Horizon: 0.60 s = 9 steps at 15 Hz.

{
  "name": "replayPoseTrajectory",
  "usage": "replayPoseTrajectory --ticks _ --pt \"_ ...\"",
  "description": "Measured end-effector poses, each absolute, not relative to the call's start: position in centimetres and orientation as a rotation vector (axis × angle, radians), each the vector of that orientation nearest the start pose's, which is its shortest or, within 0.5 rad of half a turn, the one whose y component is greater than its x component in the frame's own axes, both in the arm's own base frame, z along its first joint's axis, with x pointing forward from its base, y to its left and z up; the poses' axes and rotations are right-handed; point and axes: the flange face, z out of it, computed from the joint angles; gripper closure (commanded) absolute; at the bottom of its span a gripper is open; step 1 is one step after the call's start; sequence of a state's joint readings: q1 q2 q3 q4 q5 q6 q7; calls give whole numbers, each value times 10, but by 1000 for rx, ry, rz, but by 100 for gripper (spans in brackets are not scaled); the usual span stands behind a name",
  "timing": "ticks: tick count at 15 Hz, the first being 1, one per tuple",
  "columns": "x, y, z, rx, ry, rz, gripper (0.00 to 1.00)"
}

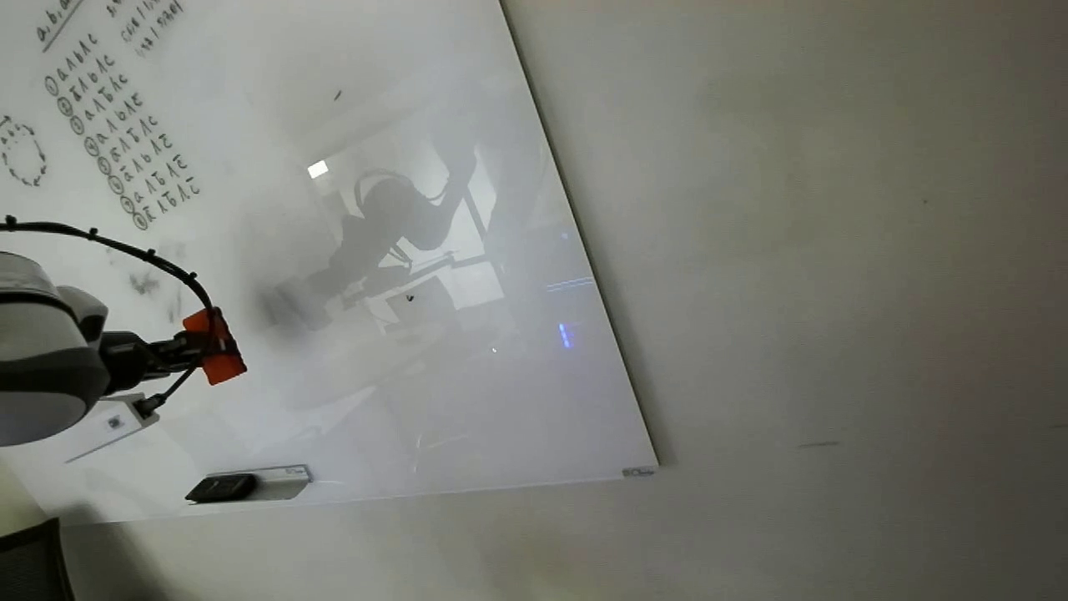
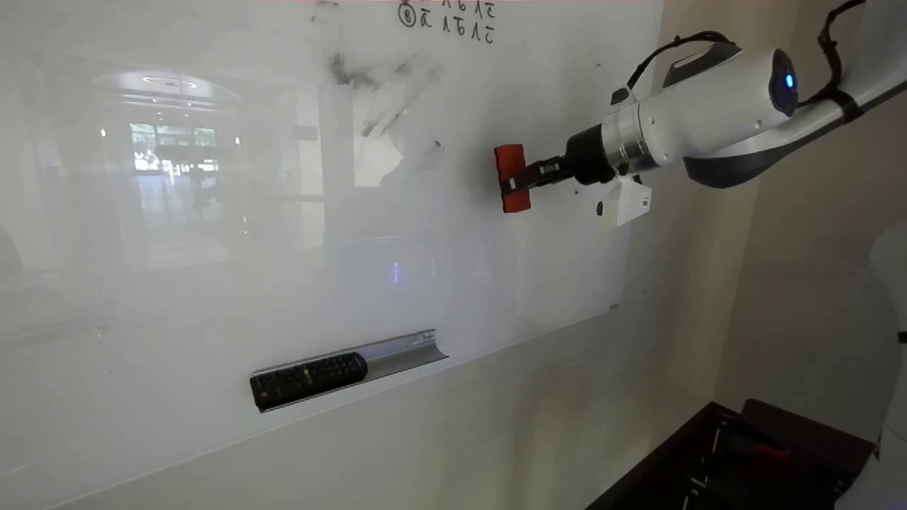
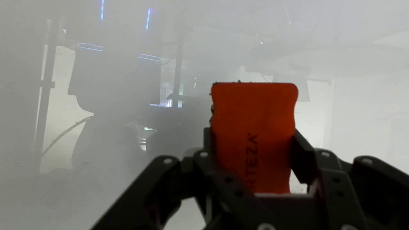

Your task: Wipe the writing on the board with the orange duster.

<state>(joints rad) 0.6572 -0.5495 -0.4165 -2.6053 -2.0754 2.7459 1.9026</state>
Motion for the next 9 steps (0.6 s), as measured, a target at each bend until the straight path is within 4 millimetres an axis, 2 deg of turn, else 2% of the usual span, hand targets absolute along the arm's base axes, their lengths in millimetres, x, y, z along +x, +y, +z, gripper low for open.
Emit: replayPoseTrajectory --ticks 2,4,9 --pt "377 127 448 -2635 -122 -1794 69" --pt "380 137 438 -2634 -69 -1776 69" --pt "397 185 393 -2613 62 -1737 69"
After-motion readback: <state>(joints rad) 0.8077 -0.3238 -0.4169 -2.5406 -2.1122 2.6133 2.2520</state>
